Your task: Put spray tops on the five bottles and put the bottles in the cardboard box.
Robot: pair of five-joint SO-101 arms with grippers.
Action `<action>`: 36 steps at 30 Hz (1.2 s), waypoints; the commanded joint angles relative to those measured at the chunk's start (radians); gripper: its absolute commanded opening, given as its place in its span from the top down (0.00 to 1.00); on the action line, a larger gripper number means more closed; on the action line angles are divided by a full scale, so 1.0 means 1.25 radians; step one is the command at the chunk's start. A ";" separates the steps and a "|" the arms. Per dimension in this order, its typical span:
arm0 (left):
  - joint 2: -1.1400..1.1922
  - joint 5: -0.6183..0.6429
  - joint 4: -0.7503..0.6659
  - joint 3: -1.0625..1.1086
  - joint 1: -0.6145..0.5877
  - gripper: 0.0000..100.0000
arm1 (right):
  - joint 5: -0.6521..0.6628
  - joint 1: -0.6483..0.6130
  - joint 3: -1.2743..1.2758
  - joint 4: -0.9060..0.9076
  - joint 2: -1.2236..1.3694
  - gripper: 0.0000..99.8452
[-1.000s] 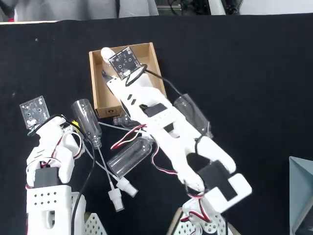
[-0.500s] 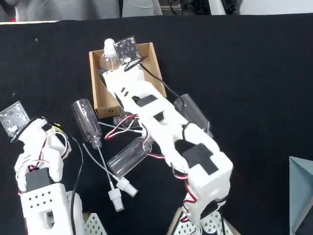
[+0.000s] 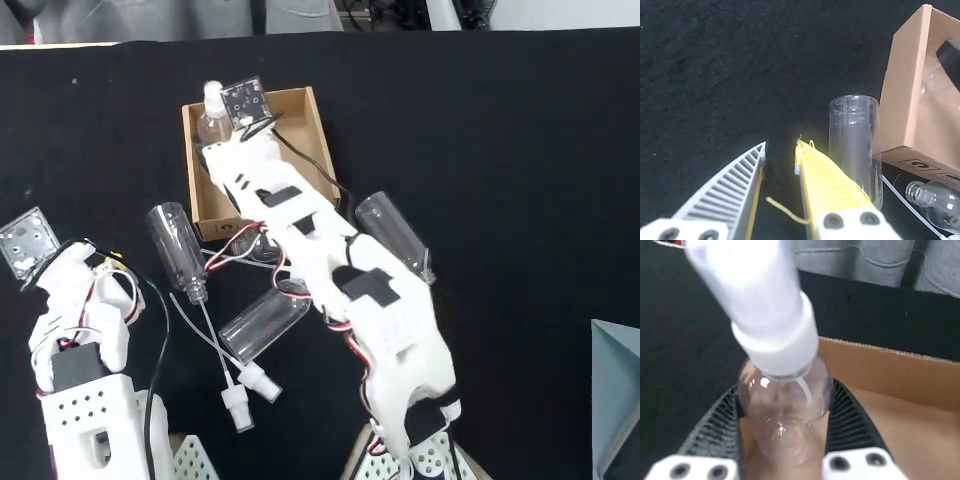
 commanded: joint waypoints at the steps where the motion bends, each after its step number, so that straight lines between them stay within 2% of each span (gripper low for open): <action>1: -0.015 0.005 -0.012 -0.067 -0.003 0.92 | -0.001 -0.010 -0.075 0.005 0.014 0.97; 10: -0.015 0.005 -0.012 -0.067 -0.001 0.92 | 0.005 -0.014 -0.088 -0.001 0.037 0.97; 17: -0.015 0.005 -0.011 -0.067 -0.001 0.92 | 0.120 -0.015 -0.143 0.004 0.078 0.97; 30: -0.015 0.005 -0.009 -0.067 -0.001 0.92 | 0.123 -0.012 -0.238 0.107 0.122 0.96; 36: -0.015 0.005 -0.010 -0.067 -0.001 0.92 | 0.123 -0.012 -0.234 0.112 0.123 0.80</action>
